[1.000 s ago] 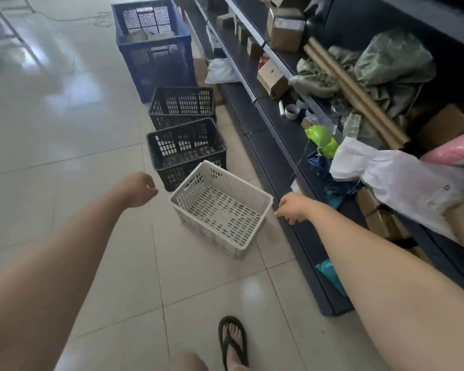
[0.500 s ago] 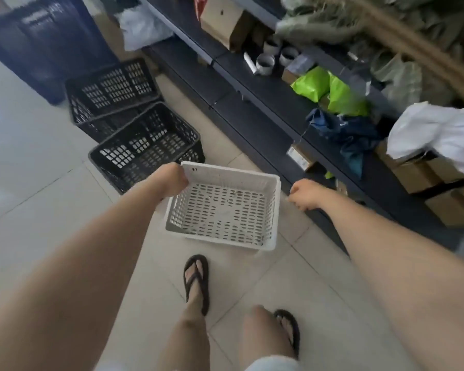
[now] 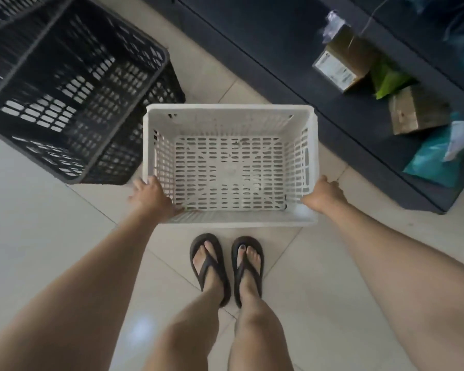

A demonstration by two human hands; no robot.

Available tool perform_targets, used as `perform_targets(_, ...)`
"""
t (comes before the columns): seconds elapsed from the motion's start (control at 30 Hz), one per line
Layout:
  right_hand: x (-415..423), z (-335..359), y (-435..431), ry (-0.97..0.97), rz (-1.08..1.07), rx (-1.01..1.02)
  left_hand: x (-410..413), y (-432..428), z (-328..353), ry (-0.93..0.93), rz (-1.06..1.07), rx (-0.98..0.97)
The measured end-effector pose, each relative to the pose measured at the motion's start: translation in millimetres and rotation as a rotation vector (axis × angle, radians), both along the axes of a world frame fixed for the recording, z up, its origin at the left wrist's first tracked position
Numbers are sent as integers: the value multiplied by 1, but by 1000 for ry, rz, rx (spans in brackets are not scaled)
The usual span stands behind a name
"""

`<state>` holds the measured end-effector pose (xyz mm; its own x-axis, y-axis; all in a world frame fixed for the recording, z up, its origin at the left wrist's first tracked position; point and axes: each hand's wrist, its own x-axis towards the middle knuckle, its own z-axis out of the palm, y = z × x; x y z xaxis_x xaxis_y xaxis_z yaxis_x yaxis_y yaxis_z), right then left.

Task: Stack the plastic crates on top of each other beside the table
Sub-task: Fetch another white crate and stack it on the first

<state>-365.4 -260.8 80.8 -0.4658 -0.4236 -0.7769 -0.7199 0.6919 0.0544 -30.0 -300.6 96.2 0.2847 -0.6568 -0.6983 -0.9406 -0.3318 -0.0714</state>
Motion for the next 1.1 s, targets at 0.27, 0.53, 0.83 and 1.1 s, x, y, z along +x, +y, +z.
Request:
perform_targets(0.27,-24,-137,-36,42,-607,-488,38,-43,-155,162,685,-318)
perform_targets(0.53,-44,-105,-9,-37,-696,-507,41,-37,-121,158,581,-323)
perform_targets(0.83,-85,101,101,79,-911,-428,-4,2,64,333,562,-226)
perform_targets(1.1,-117,228,234,244,-1072,-458,-100,2,193,590,339,-128)
